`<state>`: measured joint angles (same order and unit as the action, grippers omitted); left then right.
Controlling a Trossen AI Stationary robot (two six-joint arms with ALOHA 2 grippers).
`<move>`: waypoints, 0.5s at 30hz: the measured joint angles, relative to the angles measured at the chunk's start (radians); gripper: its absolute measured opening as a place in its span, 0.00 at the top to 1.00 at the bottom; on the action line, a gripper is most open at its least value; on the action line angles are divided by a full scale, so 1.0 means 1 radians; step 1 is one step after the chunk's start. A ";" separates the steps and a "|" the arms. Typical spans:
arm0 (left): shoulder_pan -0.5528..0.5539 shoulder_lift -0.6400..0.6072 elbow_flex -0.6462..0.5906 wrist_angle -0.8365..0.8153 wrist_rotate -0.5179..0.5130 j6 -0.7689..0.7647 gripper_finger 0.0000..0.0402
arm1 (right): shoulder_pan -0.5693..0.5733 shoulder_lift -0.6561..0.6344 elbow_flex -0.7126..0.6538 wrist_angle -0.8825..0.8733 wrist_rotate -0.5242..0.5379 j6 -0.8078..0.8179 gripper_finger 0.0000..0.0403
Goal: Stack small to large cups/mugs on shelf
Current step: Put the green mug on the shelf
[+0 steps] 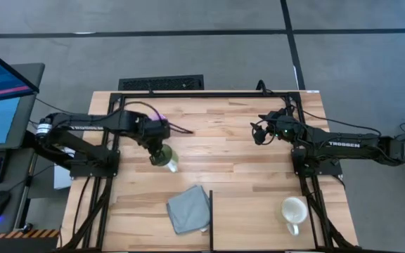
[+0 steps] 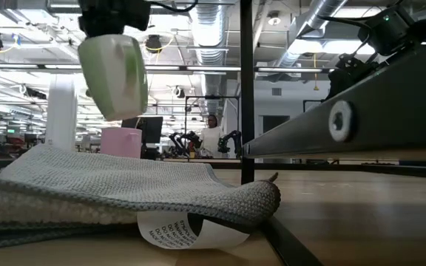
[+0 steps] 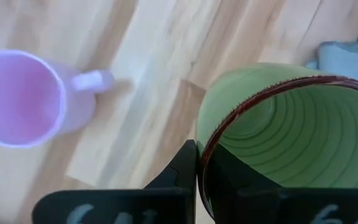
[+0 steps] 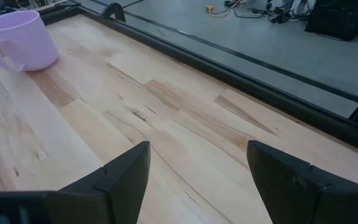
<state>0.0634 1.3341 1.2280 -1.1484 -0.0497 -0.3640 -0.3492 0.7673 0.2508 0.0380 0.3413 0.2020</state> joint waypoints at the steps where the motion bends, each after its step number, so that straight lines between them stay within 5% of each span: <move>1: 0.016 0.012 0.011 0.003 0.007 0.027 0.99 | 0.000 0.000 0.000 0.000 0.000 0.000 0.27; 15: 0.070 0.361 0.331 -0.002 0.044 0.338 0.99 | 0.002 0.000 0.000 0.000 -0.004 0.001 0.27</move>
<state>0.1329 1.6955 1.5595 -1.1505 -0.0055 -0.0264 -0.3473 0.7673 0.2510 0.0380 0.3378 0.2028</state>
